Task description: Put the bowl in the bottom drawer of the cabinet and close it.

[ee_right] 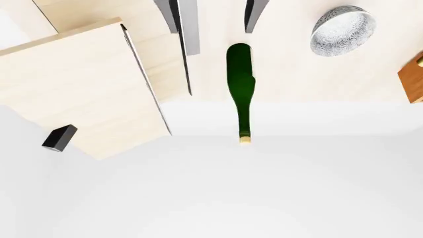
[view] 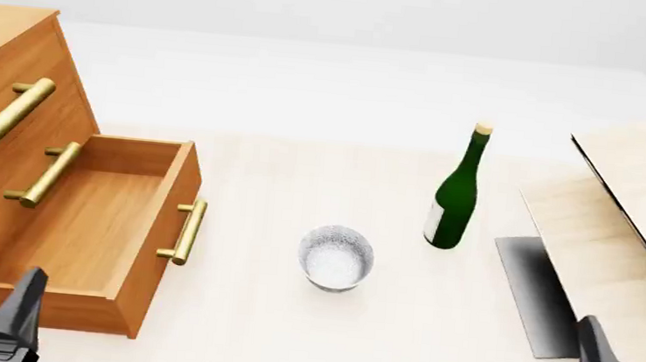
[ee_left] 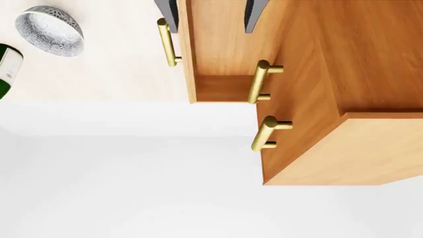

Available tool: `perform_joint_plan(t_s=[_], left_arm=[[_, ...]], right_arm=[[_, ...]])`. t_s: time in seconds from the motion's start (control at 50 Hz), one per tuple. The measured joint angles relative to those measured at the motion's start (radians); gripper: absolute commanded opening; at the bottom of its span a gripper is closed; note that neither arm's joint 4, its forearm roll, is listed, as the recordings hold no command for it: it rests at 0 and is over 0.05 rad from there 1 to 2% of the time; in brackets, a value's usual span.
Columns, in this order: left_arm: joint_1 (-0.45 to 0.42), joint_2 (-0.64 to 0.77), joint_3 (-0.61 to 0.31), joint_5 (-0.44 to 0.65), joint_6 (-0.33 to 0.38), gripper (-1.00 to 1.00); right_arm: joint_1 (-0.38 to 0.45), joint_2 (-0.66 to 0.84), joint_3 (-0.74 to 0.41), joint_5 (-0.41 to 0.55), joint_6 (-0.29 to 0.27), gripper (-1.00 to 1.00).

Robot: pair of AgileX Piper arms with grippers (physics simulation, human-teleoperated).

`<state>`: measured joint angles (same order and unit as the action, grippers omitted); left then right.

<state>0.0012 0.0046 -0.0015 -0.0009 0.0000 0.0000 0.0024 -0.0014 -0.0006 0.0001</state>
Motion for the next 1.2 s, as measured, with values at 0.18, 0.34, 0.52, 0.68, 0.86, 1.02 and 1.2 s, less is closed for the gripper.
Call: perform_joint_plan(t_s=[0.18,0.34,0.52,0.68,0.86,1.02,1.2], left_arm=[[-0.001,0.013,-0.002,-0.003,0.003,1.0],[-0.01,0.017,-0.006,0.002,0.01,1.0],[-0.036,0.025,-0.033,0.025,0.011,1.0],[-0.065,0.046,-0.078,0.06,0.007,1.0],[-0.092,0.099,-0.125,0.081,0.012,1.0],[-0.109,0.17,-0.167,0.091,0.009,1.0],[-0.126,0.237,-0.22,0.117,0.005,1.0]], right_arm=[[0.0,0.003,-0.002,-0.001,0.0,1.0],[0.0,0.004,-0.002,-0.001,0.0,1.0],[0.0,0.005,-0.003,-0.001,0.0,1.0],[0.0,0.005,-0.003,-0.001,0.0,1.0],[0.0,0.005,-0.003,-0.001,0.0,1.0],[0.0,0.005,-0.003,-0.001,0.0,1.0],[0.0,0.005,-0.003,-0.001,0.0,1.0]])
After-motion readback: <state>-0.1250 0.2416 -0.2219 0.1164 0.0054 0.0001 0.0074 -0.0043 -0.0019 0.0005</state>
